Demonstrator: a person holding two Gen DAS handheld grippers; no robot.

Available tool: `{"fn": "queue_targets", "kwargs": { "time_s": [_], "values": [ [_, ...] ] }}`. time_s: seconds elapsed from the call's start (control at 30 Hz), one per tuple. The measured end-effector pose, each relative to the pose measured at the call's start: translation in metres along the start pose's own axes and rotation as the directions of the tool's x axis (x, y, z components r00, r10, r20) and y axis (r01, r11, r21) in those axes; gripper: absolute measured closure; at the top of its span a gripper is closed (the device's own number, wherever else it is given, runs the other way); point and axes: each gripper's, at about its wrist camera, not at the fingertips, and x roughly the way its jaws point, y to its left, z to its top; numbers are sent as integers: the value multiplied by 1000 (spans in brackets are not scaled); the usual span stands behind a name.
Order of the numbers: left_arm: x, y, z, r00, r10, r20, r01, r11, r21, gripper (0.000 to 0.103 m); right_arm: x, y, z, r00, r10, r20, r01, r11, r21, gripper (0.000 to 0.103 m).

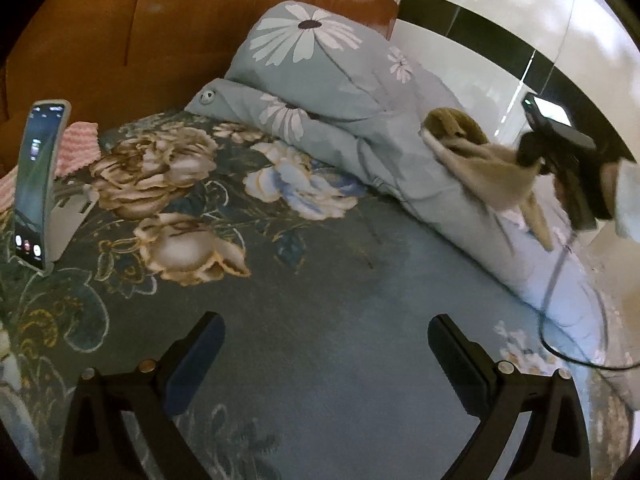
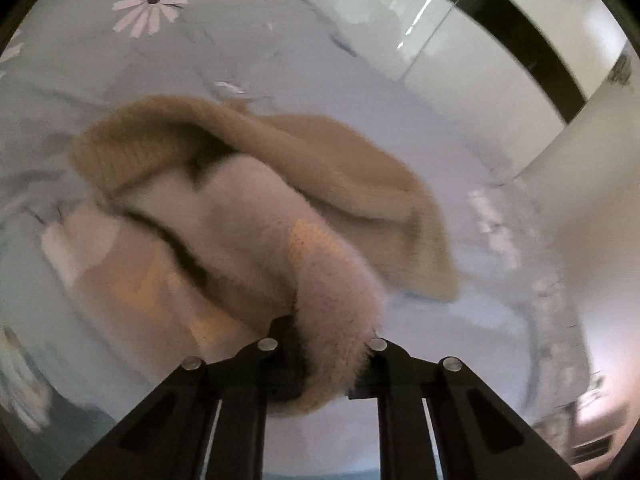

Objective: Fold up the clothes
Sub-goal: 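Pull the tan sweater off the duvet with the right gripper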

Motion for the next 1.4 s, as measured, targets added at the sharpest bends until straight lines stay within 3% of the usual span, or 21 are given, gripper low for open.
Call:
{"fn": "queue_targets", "kwargs": {
  "time_s": [0.27,0.43,0.63,0.8,1.0,1.23,1.33,1.4],
  "values": [
    [-64,-14,-1,999,-48,19,48,999,13,0,-80,-84,-34,979,-180,91,187,980,-71,92],
    [-111,-25,10,994,-75,79,69,994,85,0,-140,-135,-49,972,-204,118,206,979,-7,92],
    [-165,-23,17,982,-105,157,89,991,104,0,-205,-185,-58,967,-208,145,198,977,80,95],
    [-194,-25,19,973,-121,198,98,987,124,0,-234,-190,-68,965,-200,168,190,979,74,95],
    [-192,-32,12,977,-125,175,99,984,149,0,-225,-180,-98,979,-154,132,154,988,8,96],
    [-165,-36,0,990,-108,92,92,982,164,0,-143,-183,-173,994,-99,-54,99,995,-7,96],
    [-151,-37,-6,995,-79,63,67,982,177,0,-119,-191,-179,991,-107,-77,109,994,14,96],
    [-141,-38,-8,998,-51,48,41,982,186,0,-112,-203,-166,990,-130,-59,132,991,30,96]
  ]
}}
